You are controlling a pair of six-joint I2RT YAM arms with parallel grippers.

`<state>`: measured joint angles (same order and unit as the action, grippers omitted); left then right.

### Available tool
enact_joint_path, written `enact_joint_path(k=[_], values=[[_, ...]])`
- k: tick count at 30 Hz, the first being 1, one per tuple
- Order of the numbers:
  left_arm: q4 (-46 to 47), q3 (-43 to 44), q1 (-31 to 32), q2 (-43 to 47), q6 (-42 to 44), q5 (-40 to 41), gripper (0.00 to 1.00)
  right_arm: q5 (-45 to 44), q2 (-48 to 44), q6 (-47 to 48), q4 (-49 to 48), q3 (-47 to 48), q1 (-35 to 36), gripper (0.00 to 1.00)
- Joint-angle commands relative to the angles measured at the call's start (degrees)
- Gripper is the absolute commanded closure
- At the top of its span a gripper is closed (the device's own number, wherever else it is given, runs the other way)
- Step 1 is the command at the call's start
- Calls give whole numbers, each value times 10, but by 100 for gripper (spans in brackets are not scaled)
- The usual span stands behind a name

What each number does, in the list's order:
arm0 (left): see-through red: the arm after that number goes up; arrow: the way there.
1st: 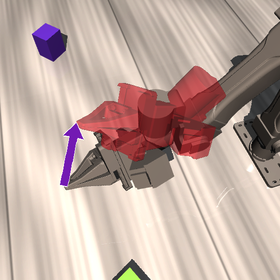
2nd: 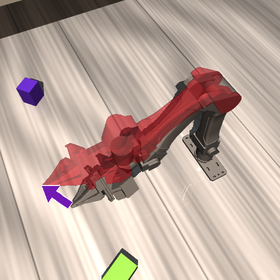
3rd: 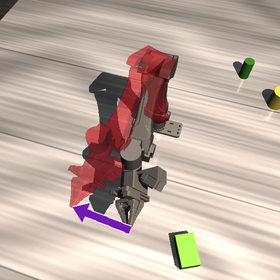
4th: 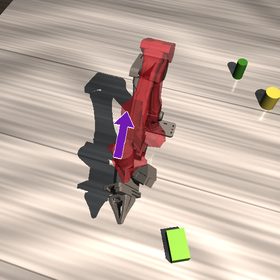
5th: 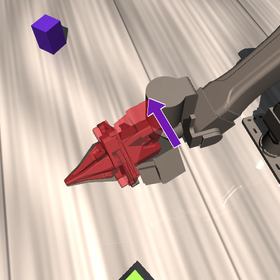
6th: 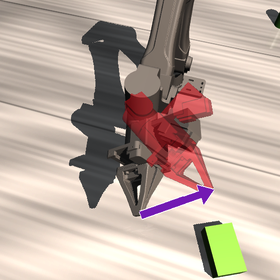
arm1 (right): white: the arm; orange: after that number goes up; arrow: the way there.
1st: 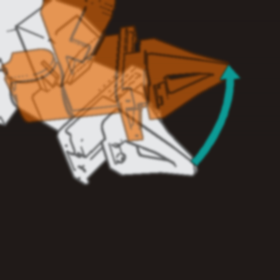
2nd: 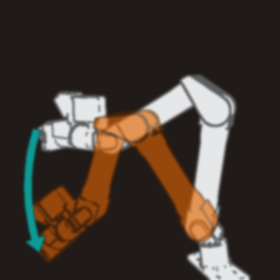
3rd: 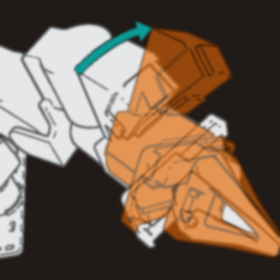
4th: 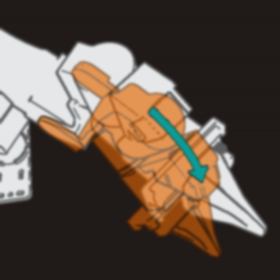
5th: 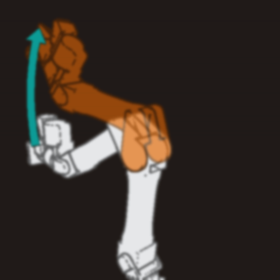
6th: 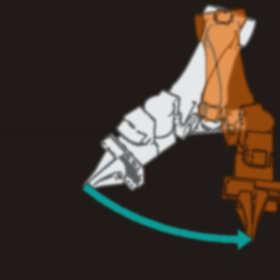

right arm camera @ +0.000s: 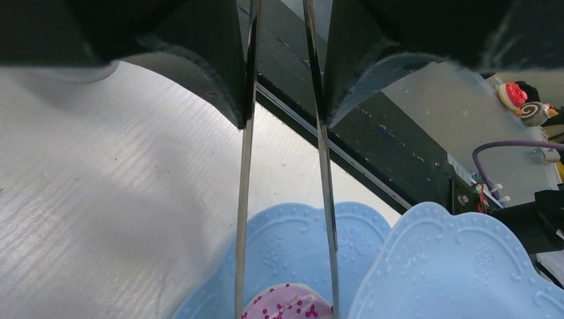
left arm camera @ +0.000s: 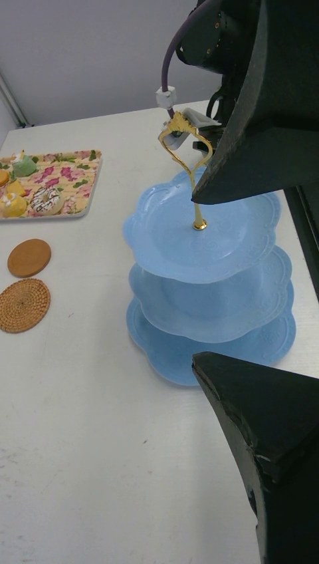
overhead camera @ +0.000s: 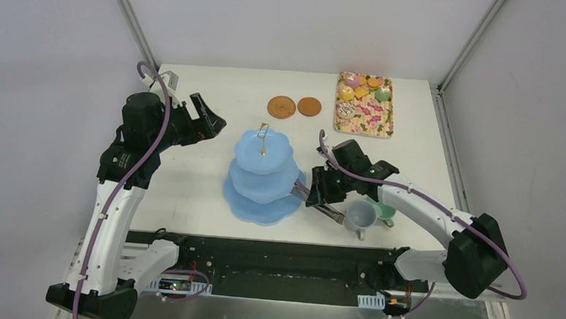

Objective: Serve the afternoon tea

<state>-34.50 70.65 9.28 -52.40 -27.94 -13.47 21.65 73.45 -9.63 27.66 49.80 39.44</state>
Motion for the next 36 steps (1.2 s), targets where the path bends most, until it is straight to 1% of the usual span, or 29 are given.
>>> enact_joint_path(k=[1,6,10,16,19,23,27,30,33,34,36], values=[[20,8,-3,-1,-8,-9,15,-20,5,-1,-22,15,7,54],[22,9,-3,-4,-7,-8,15,-22,-10,1,-14,7,8,45],[28,5,-3,-7,-9,-9,15,-26,-22,1,-10,4,8,42],[35,1,-4,-12,-11,-13,15,-55,-36,-3,14,17,8,44],[36,1,-3,-12,-10,-12,15,-83,-51,-2,53,24,9,46],[35,-2,-3,-11,-8,-8,15,-134,-98,2,99,25,7,47],[36,-4,-3,-13,-7,-8,15,-163,-156,-11,101,32,2,49],[40,-4,-3,-15,-7,-7,15,-196,-157,-26,111,40,-22,53],[43,-3,-4,-17,-7,-8,15,-269,-137,-34,117,51,-57,53],[44,-2,-3,-18,-7,-8,15,-285,-129,-35,115,58,-72,53],[44,0,-3,-19,-6,-8,15,-295,-103,-32,100,76,-122,53]])
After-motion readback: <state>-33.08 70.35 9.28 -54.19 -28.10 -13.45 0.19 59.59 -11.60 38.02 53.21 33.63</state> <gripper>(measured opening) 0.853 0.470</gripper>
